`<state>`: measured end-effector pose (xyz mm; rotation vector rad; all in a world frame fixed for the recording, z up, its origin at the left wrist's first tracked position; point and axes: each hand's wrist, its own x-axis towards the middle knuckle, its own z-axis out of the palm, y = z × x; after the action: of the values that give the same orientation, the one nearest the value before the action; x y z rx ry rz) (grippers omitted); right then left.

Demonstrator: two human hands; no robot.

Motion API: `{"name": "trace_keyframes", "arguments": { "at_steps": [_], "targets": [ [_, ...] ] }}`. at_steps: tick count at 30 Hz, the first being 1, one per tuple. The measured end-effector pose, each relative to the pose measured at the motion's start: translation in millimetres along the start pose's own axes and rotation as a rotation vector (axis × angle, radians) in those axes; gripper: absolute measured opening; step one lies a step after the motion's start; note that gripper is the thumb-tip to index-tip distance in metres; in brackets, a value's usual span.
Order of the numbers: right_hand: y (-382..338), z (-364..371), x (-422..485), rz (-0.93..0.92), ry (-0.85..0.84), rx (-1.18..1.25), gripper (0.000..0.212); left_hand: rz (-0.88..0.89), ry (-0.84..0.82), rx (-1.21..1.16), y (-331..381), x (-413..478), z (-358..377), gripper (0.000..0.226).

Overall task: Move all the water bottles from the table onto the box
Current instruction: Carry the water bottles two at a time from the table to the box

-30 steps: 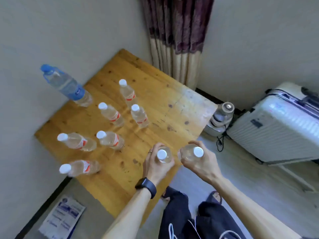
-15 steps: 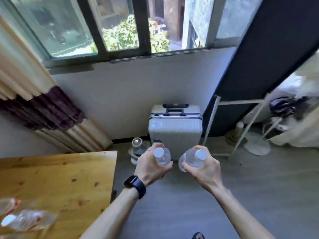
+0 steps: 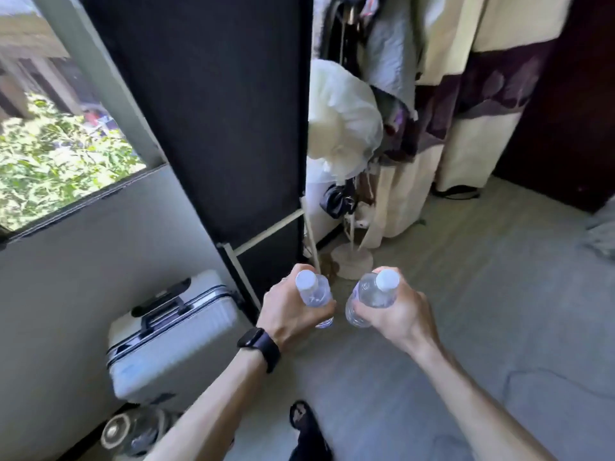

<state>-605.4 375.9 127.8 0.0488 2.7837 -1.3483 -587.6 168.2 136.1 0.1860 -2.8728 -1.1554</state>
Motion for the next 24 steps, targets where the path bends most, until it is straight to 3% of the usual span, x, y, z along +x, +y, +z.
{"name": "trace_keyframes", "arguments": {
  "at_steps": [6, 16, 24],
  "targets": [
    [28, -69, 66, 0.164, 0.226, -0.087, 0.056, 0.2, -0.168, 0.028, 65, 118, 59, 0.05],
    [70, -200, 155, 0.417, 0.611, -0.144, 0.06, 0.575, -0.38, 0.088, 231, 284, 150, 0.046],
    [145, -323, 222, 0.537, 0.806, -0.158, 0.05, 0.69, -0.518, 0.035, 372, 366, 275, 0.046]
  ]
}}
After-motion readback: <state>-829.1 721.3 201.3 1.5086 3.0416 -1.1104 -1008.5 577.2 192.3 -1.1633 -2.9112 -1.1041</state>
